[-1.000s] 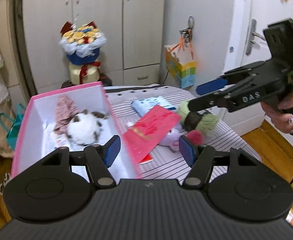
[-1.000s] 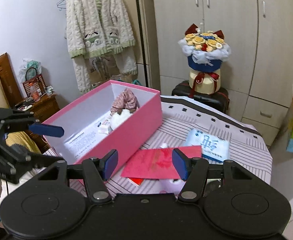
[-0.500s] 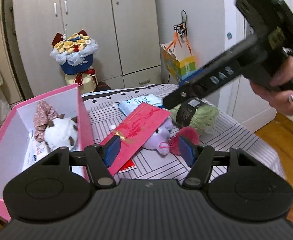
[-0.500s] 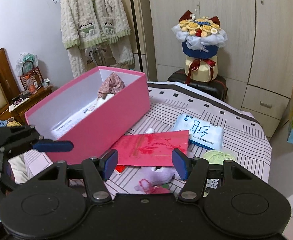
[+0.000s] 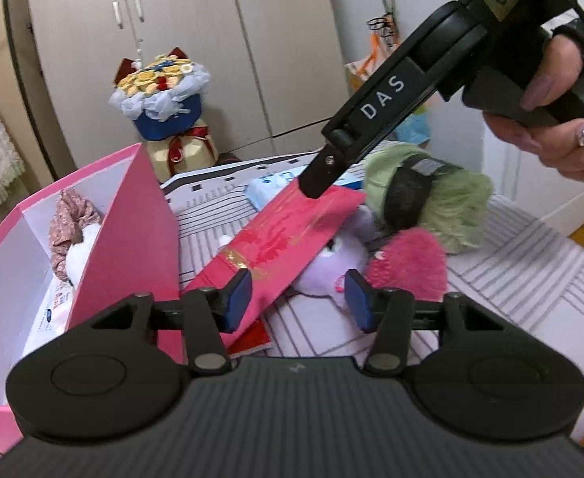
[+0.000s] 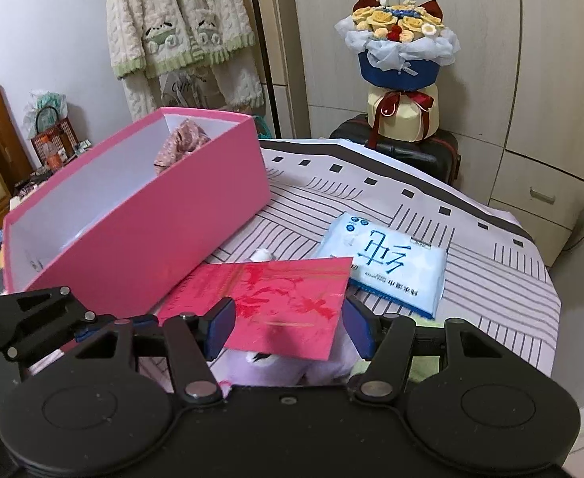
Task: Organize soft objects
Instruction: 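Lower the left gripper onto the red envelope and close on it, then lift the red envelope with the left gripper and drop it into the pink box, then grasp the white toothpaste tube with the left gripper while the right grasps the pink pompom, then carry the toothpaste tube and pink pompom with both grippers into the pink box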
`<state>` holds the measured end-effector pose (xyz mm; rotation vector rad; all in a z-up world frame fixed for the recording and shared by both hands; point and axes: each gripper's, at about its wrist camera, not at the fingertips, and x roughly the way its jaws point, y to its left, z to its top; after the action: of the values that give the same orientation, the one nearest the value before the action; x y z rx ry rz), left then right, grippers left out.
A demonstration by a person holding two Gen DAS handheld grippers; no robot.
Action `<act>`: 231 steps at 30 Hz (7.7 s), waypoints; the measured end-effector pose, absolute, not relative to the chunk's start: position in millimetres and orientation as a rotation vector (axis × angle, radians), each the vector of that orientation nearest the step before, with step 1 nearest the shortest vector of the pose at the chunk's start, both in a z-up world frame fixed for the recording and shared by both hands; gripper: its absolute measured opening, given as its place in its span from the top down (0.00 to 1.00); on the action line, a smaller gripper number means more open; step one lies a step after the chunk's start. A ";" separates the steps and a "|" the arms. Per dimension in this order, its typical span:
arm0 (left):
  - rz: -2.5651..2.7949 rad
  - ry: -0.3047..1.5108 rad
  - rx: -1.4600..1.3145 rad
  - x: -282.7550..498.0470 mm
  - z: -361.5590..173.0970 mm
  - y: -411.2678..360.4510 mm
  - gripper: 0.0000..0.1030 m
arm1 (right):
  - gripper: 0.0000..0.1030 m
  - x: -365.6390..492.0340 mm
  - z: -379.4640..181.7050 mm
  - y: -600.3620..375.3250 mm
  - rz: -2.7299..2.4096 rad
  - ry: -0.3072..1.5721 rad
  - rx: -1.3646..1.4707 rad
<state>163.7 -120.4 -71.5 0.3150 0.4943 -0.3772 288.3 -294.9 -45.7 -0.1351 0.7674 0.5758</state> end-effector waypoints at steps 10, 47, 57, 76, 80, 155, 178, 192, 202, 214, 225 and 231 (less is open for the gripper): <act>-0.326 0.512 0.374 173.0 -88.7 -125.3 0.53 | 0.37 318.7 -56.8 -298.9 0.578 0.795 -0.098; -0.216 0.457 0.307 181.0 -90.2 -125.9 0.87 | 0.87 283.7 -32.7 -307.1 0.630 0.842 0.056; -0.304 0.424 0.274 147.9 -75.6 -120.6 0.88 | 0.88 228.4 -7.3 -304.5 0.585 0.835 0.033; -0.291 0.198 0.261 100.2 -15.7 -102.2 0.88 | 0.90 147.4 67.7 -279.5 0.574 0.709 -0.048; -0.264 0.142 0.263 94.2 0.4 -92.1 0.88 | 0.90 141.9 84.6 -270.1 0.590 0.670 -0.048; -0.617 0.523 0.113 79.8 50.1 33.5 0.51 | 0.33 100.1 40.3 -231.4 0.556 0.489 -0.310; -0.451 0.516 0.257 135.1 -42.4 -100.0 0.62 | 0.32 115.7 -65.1 -295.7 0.432 0.518 -0.294; -0.190 0.562 0.350 214.1 -95.4 -135.7 0.63 | 0.37 166.5 -111.0 -297.4 0.400 0.574 -0.242; -0.105 0.568 0.385 241.3 -109.5 -150.1 0.54 | 0.38 170.0 -116.9 -289.6 0.371 0.560 -0.251; -0.112 0.590 0.294 244.6 -108.6 -146.5 0.72 | 0.46 182.2 -124.1 -292.2 0.358 0.594 -0.148; -0.046 0.580 0.282 246.9 -110.7 -145.5 0.75 | 0.57 179.4 -125.9 -290.6 0.305 0.558 -0.181; -0.049 0.599 0.224 248.8 -109.4 -142.0 0.78 | 0.63 179.9 -125.8 -286.4 0.306 0.552 -0.195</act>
<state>248.8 -142.0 -109.4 0.2242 0.5985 -0.0485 179.9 -286.4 -125.8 -0.1953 0.5516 0.3058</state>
